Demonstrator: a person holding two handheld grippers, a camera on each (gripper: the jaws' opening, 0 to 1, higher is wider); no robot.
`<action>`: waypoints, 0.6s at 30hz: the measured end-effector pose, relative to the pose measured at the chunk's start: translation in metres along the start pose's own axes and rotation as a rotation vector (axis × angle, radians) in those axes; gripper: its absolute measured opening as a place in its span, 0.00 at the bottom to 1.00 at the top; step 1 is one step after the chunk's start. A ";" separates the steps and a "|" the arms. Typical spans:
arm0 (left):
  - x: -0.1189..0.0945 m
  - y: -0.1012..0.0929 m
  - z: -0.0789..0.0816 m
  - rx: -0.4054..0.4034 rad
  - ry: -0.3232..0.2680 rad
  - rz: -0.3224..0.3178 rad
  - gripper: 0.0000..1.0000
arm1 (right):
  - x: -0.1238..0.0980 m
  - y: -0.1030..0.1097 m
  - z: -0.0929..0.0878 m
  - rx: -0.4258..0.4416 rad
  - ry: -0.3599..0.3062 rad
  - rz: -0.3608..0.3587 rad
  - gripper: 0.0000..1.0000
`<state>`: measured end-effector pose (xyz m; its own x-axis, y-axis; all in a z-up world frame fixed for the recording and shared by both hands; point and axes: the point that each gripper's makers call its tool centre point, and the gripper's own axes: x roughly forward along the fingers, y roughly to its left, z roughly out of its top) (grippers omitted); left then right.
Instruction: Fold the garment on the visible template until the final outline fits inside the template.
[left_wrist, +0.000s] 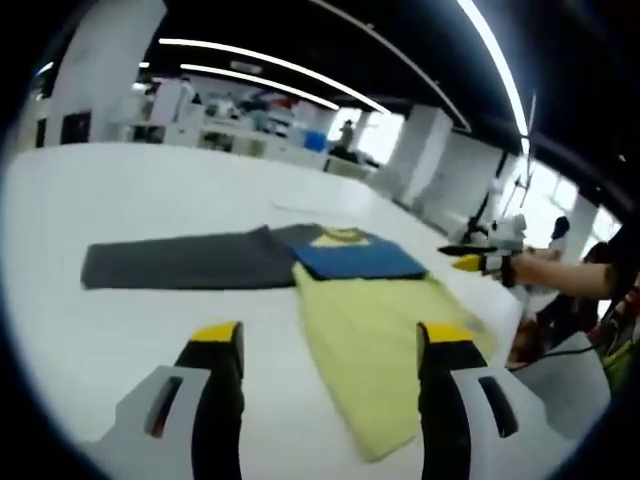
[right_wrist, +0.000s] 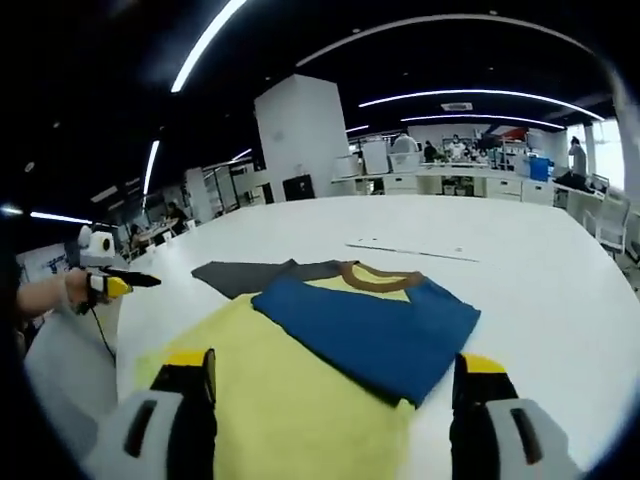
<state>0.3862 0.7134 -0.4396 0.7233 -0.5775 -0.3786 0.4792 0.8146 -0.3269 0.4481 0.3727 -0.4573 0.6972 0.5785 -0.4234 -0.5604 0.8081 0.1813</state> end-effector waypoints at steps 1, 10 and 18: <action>0.000 0.001 0.000 0.001 0.002 0.000 0.66 | -0.004 -0.003 -0.002 0.005 0.000 -0.013 0.99; 0.001 0.043 0.001 0.053 0.016 0.075 0.66 | -0.023 -0.012 -0.010 0.024 -0.008 -0.054 0.98; -0.005 0.132 0.013 0.039 -0.009 0.292 0.65 | -0.034 -0.017 -0.007 0.031 -0.009 -0.063 0.98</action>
<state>0.4522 0.8246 -0.4693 0.8375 -0.3181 -0.4443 0.2691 0.9478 -0.1712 0.4309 0.3381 -0.4522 0.7347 0.5270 -0.4271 -0.5014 0.8460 0.1814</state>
